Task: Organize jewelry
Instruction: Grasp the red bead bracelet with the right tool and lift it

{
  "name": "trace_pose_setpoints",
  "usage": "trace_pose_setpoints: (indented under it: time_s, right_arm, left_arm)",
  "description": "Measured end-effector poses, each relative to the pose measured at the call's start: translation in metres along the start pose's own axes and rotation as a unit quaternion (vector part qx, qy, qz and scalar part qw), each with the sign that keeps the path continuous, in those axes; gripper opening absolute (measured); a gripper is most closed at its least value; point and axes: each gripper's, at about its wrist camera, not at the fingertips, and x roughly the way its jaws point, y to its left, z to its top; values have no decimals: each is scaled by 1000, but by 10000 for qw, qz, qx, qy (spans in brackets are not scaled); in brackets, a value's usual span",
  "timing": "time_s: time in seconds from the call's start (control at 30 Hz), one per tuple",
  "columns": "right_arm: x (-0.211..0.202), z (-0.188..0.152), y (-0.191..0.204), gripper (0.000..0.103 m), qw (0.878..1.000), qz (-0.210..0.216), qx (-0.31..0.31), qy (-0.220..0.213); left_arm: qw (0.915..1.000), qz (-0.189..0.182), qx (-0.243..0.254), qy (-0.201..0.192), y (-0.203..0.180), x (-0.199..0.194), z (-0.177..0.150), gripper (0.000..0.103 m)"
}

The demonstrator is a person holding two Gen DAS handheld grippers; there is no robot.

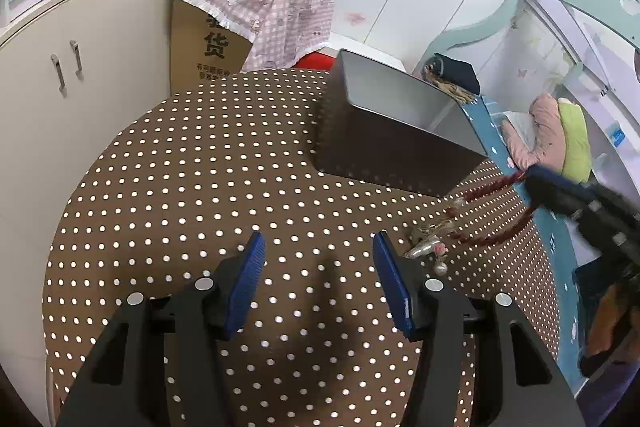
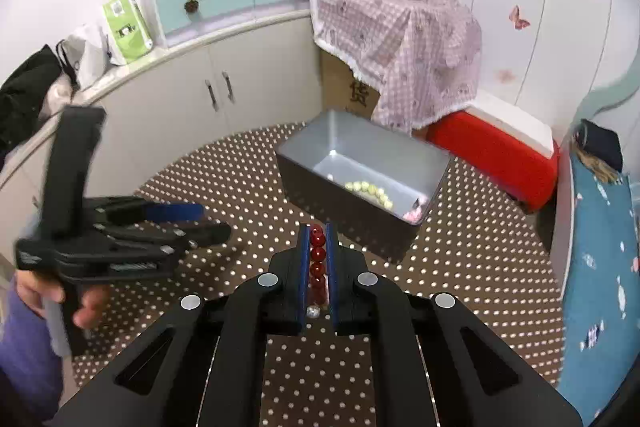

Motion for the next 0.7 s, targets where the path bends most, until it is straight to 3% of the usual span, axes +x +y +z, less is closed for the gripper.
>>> trace_pose_setpoints:
  time_s: [0.43, 0.6, 0.7]
  right_arm:
    - [-50, 16, -13, 8, 9990, -20, 115, -431]
    - [-61, 17, -12, 8, 9984, -12, 112, -555]
    - [-67, 19, -12, 8, 9982, 44, 107, -594]
  left_arm:
    - [9978, -454, 474, 102, -53, 9, -13, 54]
    - [9927, -734, 952, -78, -90, 12, -18, 54]
    - [9897, -718, 1217, -240, -112, 13, -20, 54]
